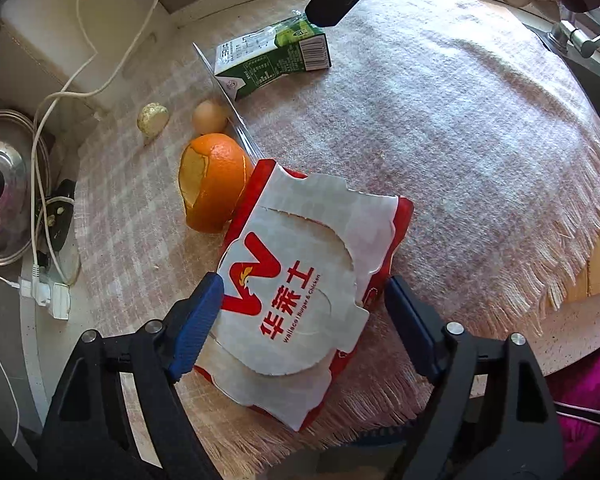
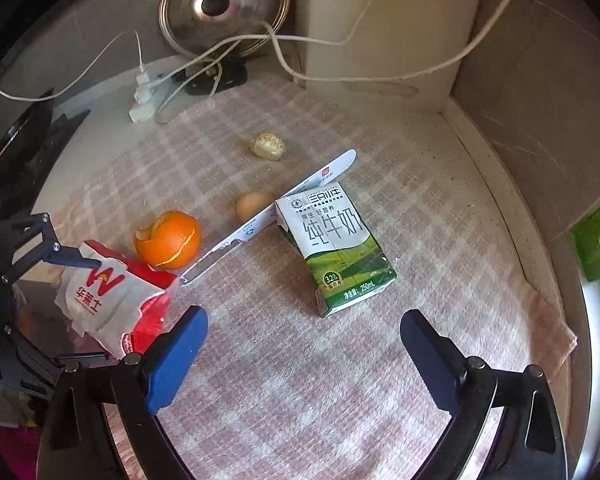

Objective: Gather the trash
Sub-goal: 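Grasp the red tissue pack with the left tool while the right tool grasps the milk carton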

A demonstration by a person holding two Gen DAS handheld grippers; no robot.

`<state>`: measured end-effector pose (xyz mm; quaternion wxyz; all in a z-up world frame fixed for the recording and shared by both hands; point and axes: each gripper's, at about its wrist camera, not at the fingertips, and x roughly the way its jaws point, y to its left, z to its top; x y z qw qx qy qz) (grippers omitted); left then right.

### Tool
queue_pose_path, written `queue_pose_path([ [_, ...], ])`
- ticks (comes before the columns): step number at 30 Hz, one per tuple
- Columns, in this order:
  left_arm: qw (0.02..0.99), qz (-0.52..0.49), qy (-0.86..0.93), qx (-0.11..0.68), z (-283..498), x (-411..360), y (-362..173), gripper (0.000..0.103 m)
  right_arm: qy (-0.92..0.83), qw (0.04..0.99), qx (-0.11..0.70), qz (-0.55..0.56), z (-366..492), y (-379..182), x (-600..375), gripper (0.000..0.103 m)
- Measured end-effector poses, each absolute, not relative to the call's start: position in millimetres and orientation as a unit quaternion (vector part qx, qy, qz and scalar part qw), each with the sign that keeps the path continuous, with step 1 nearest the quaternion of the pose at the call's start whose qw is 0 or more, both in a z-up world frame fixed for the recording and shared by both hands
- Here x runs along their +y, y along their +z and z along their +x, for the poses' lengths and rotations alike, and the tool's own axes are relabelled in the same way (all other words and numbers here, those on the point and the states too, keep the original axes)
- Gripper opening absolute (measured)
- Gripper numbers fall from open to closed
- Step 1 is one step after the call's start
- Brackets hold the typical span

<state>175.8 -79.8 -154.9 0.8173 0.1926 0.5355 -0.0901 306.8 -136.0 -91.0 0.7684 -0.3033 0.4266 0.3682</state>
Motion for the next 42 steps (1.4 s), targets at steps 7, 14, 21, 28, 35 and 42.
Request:
queue_pose_path([
  [7,0.811,0.190,-0.085,0.546,184,-74,-172,0.092,0.375,0.739,0.430,-0.359,329,-113,-108,0.098],
  [14,0.817,0.158,-0.100,0.545,186,-64,-170,0.088,0.362,0.721,0.431,-0.404,346,-131,-88,0.098],
  [21,0.820,0.141,-0.108,0.545,180,-58,-164,0.082,0.354,0.713,0.439,-0.416,363,-143,-78,0.093],
  [28,0.828,0.112,-0.104,0.540,171,-49,-157,0.075,0.340,0.720,0.441,-0.415,365,-137,-84,0.064],
  [35,0.836,0.059,-0.110,0.535,159,-36,-147,0.064,0.337,0.734,0.456,-0.374,360,-120,-104,0.039],
  [42,0.844,0.003,-0.111,0.525,151,-24,-139,0.061,0.321,0.766,0.452,-0.327,356,-105,-125,0.024],
])
